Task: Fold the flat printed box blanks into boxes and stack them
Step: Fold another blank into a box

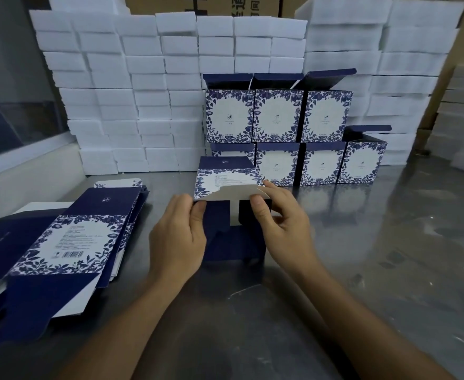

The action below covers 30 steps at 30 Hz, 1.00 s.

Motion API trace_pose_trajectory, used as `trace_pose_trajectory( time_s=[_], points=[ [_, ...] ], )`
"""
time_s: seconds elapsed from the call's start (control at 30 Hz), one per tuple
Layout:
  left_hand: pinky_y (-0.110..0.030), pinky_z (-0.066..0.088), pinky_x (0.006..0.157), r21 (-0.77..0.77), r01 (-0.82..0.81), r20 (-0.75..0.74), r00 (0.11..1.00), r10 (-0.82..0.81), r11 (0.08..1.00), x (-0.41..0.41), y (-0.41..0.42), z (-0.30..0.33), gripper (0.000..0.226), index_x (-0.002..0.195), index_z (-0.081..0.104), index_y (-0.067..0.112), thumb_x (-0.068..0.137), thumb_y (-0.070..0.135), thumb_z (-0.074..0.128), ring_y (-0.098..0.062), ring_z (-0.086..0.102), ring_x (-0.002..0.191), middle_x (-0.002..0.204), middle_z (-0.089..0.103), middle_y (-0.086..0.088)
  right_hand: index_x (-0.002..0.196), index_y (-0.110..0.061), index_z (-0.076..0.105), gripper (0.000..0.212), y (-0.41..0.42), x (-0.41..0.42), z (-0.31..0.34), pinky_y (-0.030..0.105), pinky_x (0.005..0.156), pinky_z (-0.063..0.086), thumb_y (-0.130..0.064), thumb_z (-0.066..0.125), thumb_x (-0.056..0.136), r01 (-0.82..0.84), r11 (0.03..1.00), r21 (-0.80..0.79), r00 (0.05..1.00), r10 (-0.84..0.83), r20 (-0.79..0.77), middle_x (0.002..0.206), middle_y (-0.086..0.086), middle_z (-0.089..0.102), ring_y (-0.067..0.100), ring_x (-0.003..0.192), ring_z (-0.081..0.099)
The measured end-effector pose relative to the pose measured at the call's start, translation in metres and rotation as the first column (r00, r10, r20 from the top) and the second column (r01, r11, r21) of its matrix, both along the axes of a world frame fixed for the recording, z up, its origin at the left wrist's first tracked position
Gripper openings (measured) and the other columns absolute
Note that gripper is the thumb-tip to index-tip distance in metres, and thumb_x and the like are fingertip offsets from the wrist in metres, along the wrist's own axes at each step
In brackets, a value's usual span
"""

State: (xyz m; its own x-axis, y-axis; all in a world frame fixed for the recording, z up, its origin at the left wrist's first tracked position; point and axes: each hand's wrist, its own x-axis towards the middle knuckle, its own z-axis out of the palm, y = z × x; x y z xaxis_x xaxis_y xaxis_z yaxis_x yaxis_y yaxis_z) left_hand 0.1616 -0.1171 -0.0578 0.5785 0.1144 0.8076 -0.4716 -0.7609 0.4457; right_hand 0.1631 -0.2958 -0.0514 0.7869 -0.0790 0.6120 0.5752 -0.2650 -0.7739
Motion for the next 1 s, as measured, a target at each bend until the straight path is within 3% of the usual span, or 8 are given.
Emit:
trace_pose_trajectory(
  time_s=[0.13, 0.33, 0.47, 0.6, 0.8, 0.9, 1.0],
  points=[
    [-0.032, 0.029, 0.054, 0.036, 0.000, -0.007, 1.000, 0.000, 0.999, -0.001, -0.002, 0.003, 0.031, 0.078, 0.047, 0.003, 0.100, 0.024, 0.042, -0.026, 0.042, 0.058, 0.074, 0.044, -0.002, 0.114, -0.024, 0.070, 0.036, -0.002, 0.001, 0.001, 0.033, 0.084, 0.054, -0.047, 0.056, 0.092, -0.036, 0.999, 0.036, 0.996, 0.039, -0.080, 0.112, -0.004, 0.070, 0.012, 0.103, 0.066],
    [-0.031, 0.027, 0.054, 0.029, 0.006, -0.012, 1.000, -0.006, 1.000, 0.000, 0.001, 0.001, 0.029, 0.079, 0.046, 0.006, 0.101, 0.025, 0.043, -0.023, 0.041, 0.056, 0.072, 0.044, 0.001, 0.110, -0.034, 0.068, 0.035, -0.001, 0.000, 0.000, 0.039, 0.091, 0.056, -0.056, 0.056, 0.085, -0.040, 0.998, 0.055, 0.994, 0.046, -0.096, 0.115, -0.007, 0.070, 0.014, 0.109, 0.066],
    [-0.024, 0.020, 0.047, 0.085, -0.005, -0.048, 0.999, 0.009, 0.996, -0.001, 0.003, -0.004, 0.034, 0.075, 0.042, 0.012, 0.099, 0.035, 0.051, -0.016, 0.034, 0.050, 0.063, 0.034, 0.010, 0.109, -0.041, 0.067, 0.030, -0.001, -0.001, 0.001, 0.017, 0.080, 0.050, -0.056, 0.055, 0.085, -0.050, 0.997, 0.065, 0.995, 0.055, -0.085, 0.113, -0.012, 0.070, 0.005, 0.103, 0.065],
    [-0.023, 0.020, 0.046, 0.124, -0.003, -0.082, 0.997, 0.013, 0.992, 0.002, 0.007, -0.007, 0.040, 0.072, 0.053, 0.009, 0.095, 0.042, 0.046, -0.019, 0.039, 0.053, 0.062, 0.042, 0.008, 0.111, -0.042, 0.067, 0.031, -0.001, -0.001, 0.000, 0.011, 0.078, 0.047, -0.056, 0.054, 0.086, -0.040, 0.997, 0.059, 0.996, 0.044, -0.083, 0.111, -0.017, 0.069, 0.001, 0.101, 0.065],
    [-0.033, 0.033, 0.049, 0.155, 0.032, -0.121, 0.993, -0.013, 0.987, 0.004, 0.008, -0.005, 0.053, 0.070, 0.056, 0.002, 0.095, 0.045, 0.039, -0.028, 0.048, 0.053, 0.058, 0.053, -0.007, 0.114, -0.044, 0.066, 0.034, -0.002, 0.002, -0.003, 0.026, 0.088, 0.053, -0.058, 0.053, 0.086, -0.021, 0.998, 0.062, 0.996, 0.026, -0.086, 0.114, -0.018, 0.068, 0.005, 0.106, 0.064],
    [-0.032, 0.032, 0.048, 0.146, 0.060, -0.164, 0.986, -0.036, 0.987, 0.004, 0.010, -0.006, 0.052, 0.068, 0.056, 0.005, 0.095, 0.047, 0.042, -0.026, 0.048, 0.052, 0.056, 0.050, -0.003, 0.114, -0.046, 0.065, 0.031, -0.002, 0.003, -0.004, 0.031, 0.091, 0.053, -0.058, 0.053, 0.088, -0.007, 0.999, 0.051, 0.997, 0.011, -0.082, 0.116, -0.019, 0.067, 0.006, 0.107, 0.063],
    [-0.031, 0.025, 0.049, 0.209, 0.070, -0.302, 0.953, -0.003, 0.975, 0.009, 0.012, -0.012, 0.049, 0.063, 0.047, 0.011, 0.095, 0.048, 0.050, -0.019, 0.045, 0.052, 0.055, 0.044, 0.004, 0.114, -0.046, 0.065, 0.026, -0.003, 0.004, -0.005, 0.033, 0.092, 0.054, -0.053, 0.054, 0.091, 0.026, 0.998, 0.050, 0.996, -0.021, -0.084, 0.117, -0.016, 0.067, 0.008, 0.109, 0.063]
  ],
)
